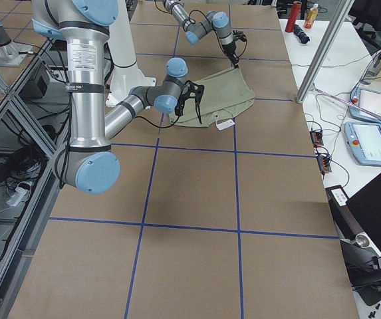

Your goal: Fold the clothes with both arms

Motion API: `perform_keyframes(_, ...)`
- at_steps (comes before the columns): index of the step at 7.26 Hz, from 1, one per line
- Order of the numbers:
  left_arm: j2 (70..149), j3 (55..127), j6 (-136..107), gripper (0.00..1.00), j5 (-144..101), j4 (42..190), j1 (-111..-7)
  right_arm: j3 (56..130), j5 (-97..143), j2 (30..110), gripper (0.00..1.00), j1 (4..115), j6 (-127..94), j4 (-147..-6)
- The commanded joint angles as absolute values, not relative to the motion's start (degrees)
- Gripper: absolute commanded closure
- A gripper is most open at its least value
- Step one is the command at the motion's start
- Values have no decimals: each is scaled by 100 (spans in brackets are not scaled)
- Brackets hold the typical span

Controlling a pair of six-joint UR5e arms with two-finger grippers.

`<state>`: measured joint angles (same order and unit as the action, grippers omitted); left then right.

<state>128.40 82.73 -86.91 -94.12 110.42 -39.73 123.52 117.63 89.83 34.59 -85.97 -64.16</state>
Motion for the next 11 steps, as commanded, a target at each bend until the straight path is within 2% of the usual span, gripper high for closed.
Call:
perform_keyframes(1, 13671, 6742, -8027, 100, -9082, 12133, -4122, 12305, 11760, 8965, 0, 3472, -8604, -6416)
perform_keyframes(2, 14102, 5801, -7746, 100, -8949, 12799, -4131, 12296, 11760, 8965, 0, 3472, -8604, -6416)
perform_keyframes(6, 14974, 4231, -7207, 100, -8790, 14035, -4228, 12217, 11751, 8947, 0, 3463, -8604, -6416)
perform_keyframes(7, 15020, 4123, -7207, 78, -8641, 14106, -4184, 12208, 11751, 8947, 0, 3463, -8596, -6416)
perform_keyframes(8, 15003, 4113, -7111, 1, -8622, 14106, -4192, 12199, 11673, 8939, 0, 3463, -8596, -6416)
perform_keyframes(11, 14846, 4305, -6804, 0, -9319, 13976, -4630, 12164, 11470, 8833, 0, 3463, -8211, -6486)
